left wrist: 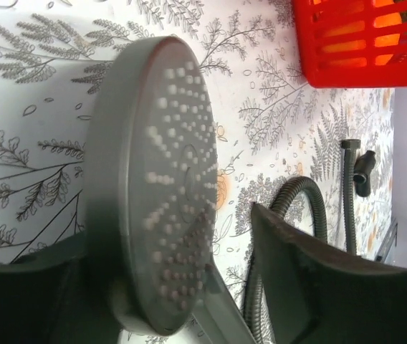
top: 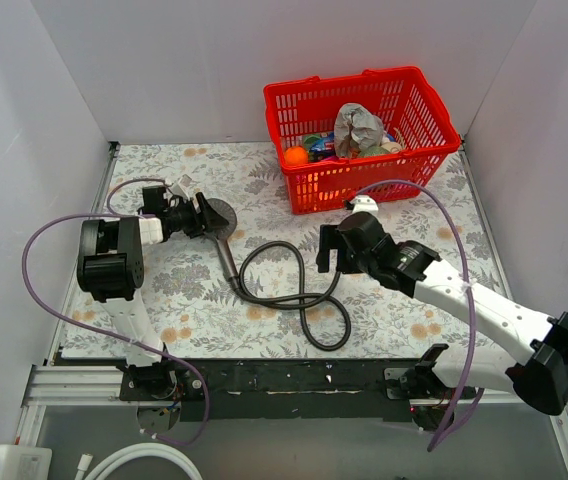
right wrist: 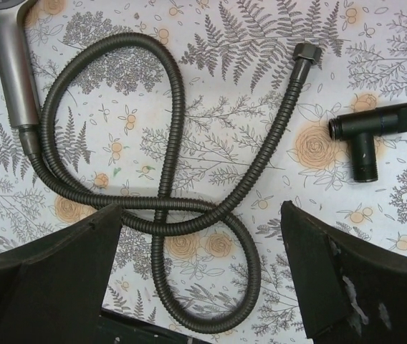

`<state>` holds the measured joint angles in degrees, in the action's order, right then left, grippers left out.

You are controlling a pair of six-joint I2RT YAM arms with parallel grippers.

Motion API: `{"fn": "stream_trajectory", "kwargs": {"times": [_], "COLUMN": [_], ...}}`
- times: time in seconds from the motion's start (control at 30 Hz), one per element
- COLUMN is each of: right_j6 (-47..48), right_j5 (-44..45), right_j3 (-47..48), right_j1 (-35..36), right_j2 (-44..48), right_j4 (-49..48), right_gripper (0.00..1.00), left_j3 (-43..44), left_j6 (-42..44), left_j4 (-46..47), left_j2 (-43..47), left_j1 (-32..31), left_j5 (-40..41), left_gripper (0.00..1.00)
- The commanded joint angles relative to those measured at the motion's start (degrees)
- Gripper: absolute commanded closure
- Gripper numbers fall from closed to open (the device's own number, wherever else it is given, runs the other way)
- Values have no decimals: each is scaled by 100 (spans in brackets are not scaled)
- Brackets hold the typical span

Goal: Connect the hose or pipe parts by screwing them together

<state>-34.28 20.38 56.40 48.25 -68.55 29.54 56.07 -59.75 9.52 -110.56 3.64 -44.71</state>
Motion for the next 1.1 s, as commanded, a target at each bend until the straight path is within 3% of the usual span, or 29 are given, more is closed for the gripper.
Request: {"fn": "stream_trajectory", "kwargs": {"times": [0.0, 0.03, 0.23, 0.5, 0.57, 0.67, 0.8, 1.07], "right_j6": [-246, -228, -412, -983, -1045, -1264, -1774, -2319], "right_j5": [-34, 70, 1000, 1890, 1891, 2031, 2347, 2559], "right_j3": [-270, -270, 300, 609, 539, 521, 486, 354], "right_j1": [-193, -219, -298, -571, -702, -843, -1001, -1072], "right_j2": [518, 553, 624, 861, 870, 888, 1290, 2214], "right_j4": [-221, -194, 657, 1501, 1651, 2019, 2521, 3197], "right_gripper": [5, 7, 22, 31, 32, 34, 32, 34], "left_j3": [176, 185, 535, 1713, 1871, 1924, 2467, 4323], "left_j6": [587, 639, 1024, 1886, 2141, 2222, 2143, 1580], "left_j4": [-547, -661, -1870, -3886, -4387, -4424, -4379, -4143], "left_j2": [123, 166, 842, 1853, 1994, 2074, 1338, -921], "left_j1": [23, 23, 23, -248, -1055, -2286, -3691, -4652], "left_j5": [190, 251, 138, 305, 549, 946, 1263, 1894], "left_gripper": [31, 22, 6, 3, 2, 2, 2, 2]}}
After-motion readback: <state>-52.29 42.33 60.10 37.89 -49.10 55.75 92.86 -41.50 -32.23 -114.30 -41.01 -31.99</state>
